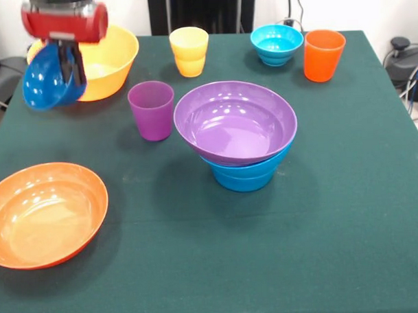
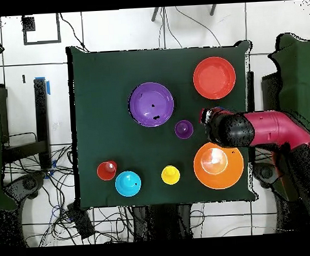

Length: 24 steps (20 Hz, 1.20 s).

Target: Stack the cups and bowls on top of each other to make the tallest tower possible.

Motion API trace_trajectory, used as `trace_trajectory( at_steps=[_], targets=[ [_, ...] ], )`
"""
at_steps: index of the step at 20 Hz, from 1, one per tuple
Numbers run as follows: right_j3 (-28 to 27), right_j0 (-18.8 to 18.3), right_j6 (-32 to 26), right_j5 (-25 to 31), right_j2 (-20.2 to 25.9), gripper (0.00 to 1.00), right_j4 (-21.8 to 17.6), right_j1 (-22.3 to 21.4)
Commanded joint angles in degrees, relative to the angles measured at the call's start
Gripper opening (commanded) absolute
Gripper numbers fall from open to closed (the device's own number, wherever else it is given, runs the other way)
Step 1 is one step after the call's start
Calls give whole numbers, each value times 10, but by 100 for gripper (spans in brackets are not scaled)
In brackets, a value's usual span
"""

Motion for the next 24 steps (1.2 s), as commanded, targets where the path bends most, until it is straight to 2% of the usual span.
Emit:
trace_trajectory(
  at_steps=[1,6,10,24],
  targets=[
    [81,36,-66,98,18,0,62,-108],
    [94,44,-62,122,25,0,111,-149],
    [89,62,-50,130,25,0,133,-151],
    [105,166,79,68,-24,0,197,-156]
  ],
)
